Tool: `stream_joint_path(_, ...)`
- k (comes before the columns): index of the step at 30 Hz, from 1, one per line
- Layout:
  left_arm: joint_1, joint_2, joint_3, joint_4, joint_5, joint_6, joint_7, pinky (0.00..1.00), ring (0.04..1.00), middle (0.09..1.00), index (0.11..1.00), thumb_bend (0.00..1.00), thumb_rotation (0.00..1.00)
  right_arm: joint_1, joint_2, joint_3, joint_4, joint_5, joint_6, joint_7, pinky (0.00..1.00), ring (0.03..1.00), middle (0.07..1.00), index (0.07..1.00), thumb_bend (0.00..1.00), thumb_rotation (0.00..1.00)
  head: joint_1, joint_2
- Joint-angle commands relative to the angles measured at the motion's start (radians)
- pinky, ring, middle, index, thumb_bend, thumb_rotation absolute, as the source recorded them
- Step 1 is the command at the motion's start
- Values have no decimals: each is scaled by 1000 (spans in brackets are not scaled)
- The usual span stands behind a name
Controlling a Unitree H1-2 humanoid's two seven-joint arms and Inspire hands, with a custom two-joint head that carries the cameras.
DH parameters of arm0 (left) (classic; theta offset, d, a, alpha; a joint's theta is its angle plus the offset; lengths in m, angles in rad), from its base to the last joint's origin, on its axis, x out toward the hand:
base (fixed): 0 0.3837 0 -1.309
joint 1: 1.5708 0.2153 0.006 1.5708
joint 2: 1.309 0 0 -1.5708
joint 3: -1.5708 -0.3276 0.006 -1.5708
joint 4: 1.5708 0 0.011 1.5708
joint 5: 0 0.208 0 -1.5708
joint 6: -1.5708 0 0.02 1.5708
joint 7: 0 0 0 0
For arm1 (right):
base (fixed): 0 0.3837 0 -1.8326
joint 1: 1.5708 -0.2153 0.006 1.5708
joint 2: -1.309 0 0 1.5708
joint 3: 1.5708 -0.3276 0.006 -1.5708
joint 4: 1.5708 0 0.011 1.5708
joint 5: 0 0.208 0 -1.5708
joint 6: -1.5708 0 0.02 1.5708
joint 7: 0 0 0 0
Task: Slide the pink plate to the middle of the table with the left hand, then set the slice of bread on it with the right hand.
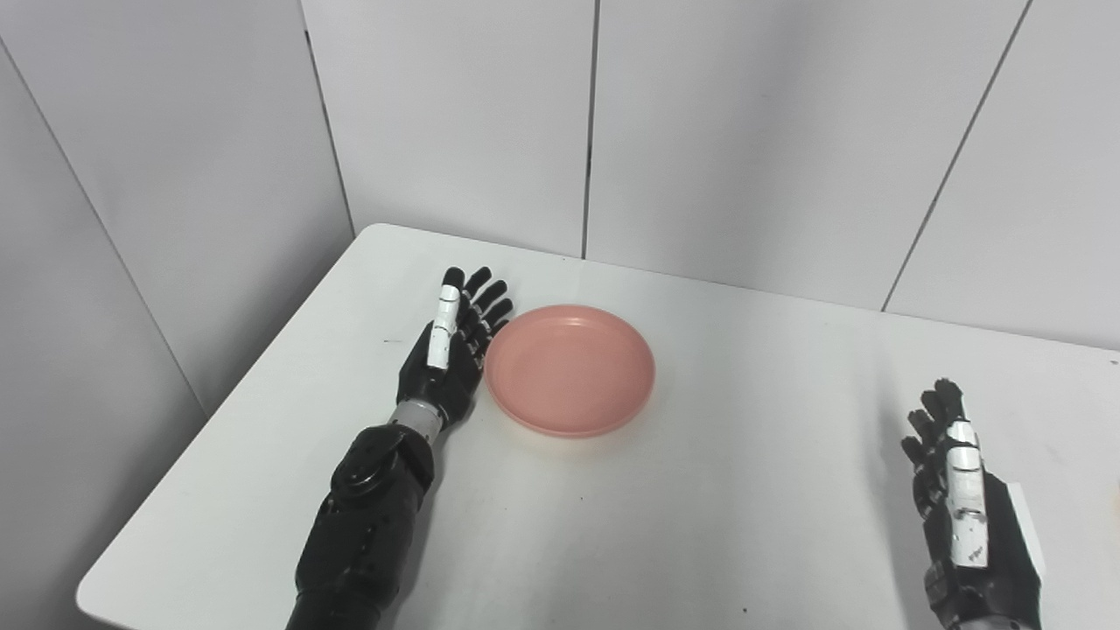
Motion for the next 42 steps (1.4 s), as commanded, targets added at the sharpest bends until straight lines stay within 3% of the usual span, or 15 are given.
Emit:
stream_joint_path(1, 11, -13, -22, -13, 22, 41, -4, 968, 927, 925, 928, 835, 868, -17, 10, 2, -8, 8, -62, 8, 1000, 1000, 1000, 1000, 530, 1000, -13, 3)
stream_joint_path(11, 22, -61, -95, -102, 63, 92, -4, 958, 934, 930, 926, 829, 873, -12, 25, 7, -16, 9, -49, 6, 1000, 1000, 1000, 1000, 529, 1000, -61, 14)
stream_joint_path(21, 35, -109, -164, -125, 80, 96, -60, 983, 959, 955, 952, 784, 888, -12, 40, 24, -22, -17, -42, 1, 1000, 1000, 1000, 1000, 534, 1000, -123, 26)
stream_joint_path(34, 70, -150, -205, -158, 78, 81, -102, 967, 960, 952, 959, 776, 895, -14, 58, 32, -22, -45, -48, -12, 1000, 1000, 1000, 1000, 546, 1000, -201, 36)
stream_joint_path(42, 102, -185, -199, -174, 113, 46, -57, 952, 946, 934, 941, 783, 870, -21, 57, 37, -14, -67, -44, -18, 1000, 1000, 1000, 1000, 584, 1000, -226, 35)
